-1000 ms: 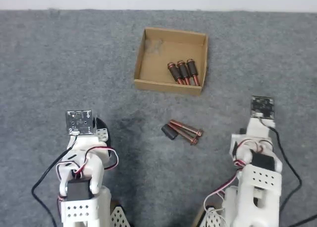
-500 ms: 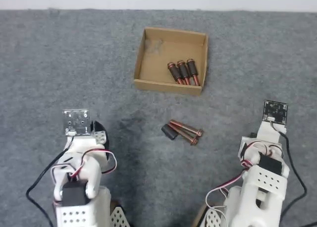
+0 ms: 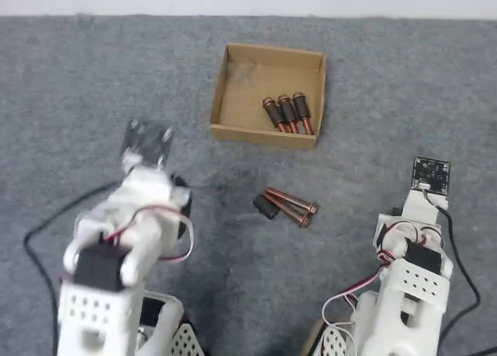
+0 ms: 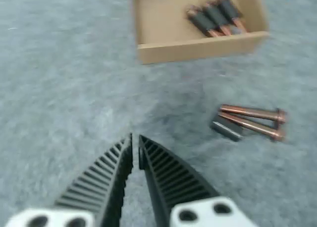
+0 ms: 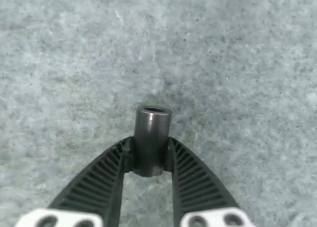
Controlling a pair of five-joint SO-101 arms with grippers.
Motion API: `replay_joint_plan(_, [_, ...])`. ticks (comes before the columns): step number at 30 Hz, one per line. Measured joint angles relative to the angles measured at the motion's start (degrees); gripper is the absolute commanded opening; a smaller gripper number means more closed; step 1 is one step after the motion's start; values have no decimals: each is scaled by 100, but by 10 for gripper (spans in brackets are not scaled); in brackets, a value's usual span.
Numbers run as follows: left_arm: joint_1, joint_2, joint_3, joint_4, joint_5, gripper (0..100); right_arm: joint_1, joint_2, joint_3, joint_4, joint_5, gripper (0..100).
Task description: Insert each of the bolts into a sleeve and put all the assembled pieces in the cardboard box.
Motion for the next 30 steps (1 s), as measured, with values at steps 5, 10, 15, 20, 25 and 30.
replay_joint_plan(5, [791, 1415, -695, -281, -862, 23, 0, 0, 0, 0, 0, 9])
replay_joint_plan(10, [1609, 2514, -738, -800, -2154, 23, 0, 0, 0, 0, 0, 9])
replay_joint_plan(15, [2312, 3446, -738, -993, -3604, 27, 9, 0, 0, 0, 0, 9])
replay_joint_plan(20, [2637, 4387, -738, -1705, -4026, 89, 9, 0, 88, -18, 176, 9])
replay_joint_plan(25, [2664, 5538, -1108, -2259, -4202, 94, 18, 0, 88, -70, 220, 7])
replay_joint_plan(30, [2673, 6629, -2066, -2171, -4519, 94, -149, 0, 88, -70, 220, 7])
